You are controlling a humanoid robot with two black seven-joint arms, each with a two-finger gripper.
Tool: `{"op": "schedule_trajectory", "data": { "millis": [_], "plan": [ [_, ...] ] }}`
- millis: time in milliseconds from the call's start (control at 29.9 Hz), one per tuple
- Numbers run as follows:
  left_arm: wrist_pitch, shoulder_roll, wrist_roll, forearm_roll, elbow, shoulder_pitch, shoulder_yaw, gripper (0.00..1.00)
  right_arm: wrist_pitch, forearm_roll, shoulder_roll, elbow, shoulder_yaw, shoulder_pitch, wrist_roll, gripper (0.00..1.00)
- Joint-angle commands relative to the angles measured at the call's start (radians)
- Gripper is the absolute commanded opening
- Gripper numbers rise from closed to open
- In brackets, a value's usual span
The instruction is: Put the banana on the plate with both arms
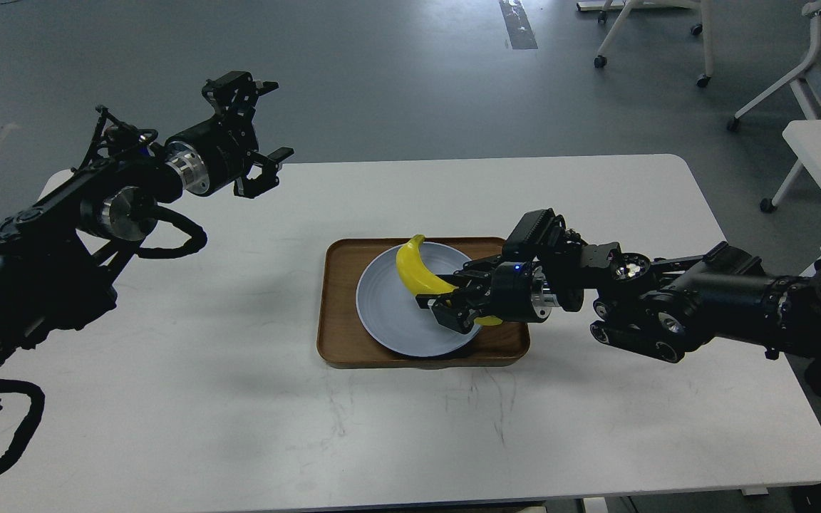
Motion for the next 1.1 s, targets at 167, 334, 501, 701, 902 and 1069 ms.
{"op": "schedule_trajectory", "data": {
  "millis": [167, 334, 501, 701, 902, 1069],
  "plan": [
    [-0.011, 0.005, -0.001, 0.0, 0.0, -0.001, 0.0, 0.98, -0.014, 0.017, 0.004, -0.028, 0.024, -0.018, 0.0, 0.93],
    [-0.014, 0.005, -0.001, 0.0, 0.0, -0.002, 0.0, 0.98, -0.014, 0.018, 0.006, -0.027, 0.073, -0.019, 0.0, 0.97],
    [-0.014, 0.01, -0.001, 0.0, 0.0, -0.002, 0.0, 0.98, -0.015, 0.025, -0.017, -0.016, 0.141, 0.004, 0.0, 0.98],
    [-0.015, 0.01, 0.0, -0.012, -0.002, -0.004, -0.003, 0.98, -0.005, 0.135, -0.131, -0.01, 0.313, 0.04, 0.0, 0.98],
    [-0.109, 0.117, -0.003, -0.02, -0.071, 0.035, -0.02, 0.98, 0.002, 0.618, -0.206, 0.094, 0.455, 0.037, -0.039, 0.98],
    [-0.139, 0.13, -0.035, -0.064, -0.081, 0.071, -0.034, 0.98, 0.052, 1.007, -0.309, 0.264, 0.541, 0.011, -0.113, 0.98]
  ]
}}
